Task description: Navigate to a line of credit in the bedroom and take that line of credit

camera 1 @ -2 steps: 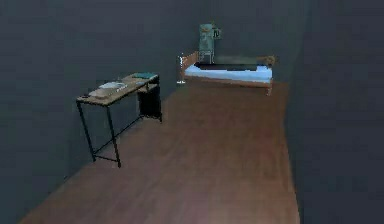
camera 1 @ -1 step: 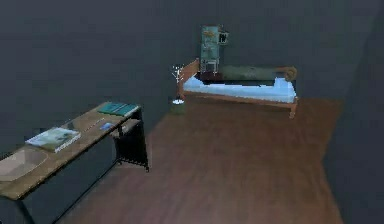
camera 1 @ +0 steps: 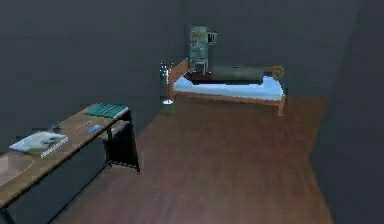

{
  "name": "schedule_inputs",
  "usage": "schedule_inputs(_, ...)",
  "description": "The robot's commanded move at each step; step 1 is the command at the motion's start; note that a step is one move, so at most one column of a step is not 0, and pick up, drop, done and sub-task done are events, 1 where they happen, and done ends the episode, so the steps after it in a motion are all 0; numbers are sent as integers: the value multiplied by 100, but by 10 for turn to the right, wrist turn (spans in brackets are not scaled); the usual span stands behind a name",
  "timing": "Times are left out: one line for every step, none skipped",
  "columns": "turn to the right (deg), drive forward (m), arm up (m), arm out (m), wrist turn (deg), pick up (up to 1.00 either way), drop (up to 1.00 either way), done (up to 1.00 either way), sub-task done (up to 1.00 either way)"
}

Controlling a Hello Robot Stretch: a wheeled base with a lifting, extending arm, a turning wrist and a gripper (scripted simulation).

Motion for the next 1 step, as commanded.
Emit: schedule_inputs(0,55,0,0,0,0,0,0,0)
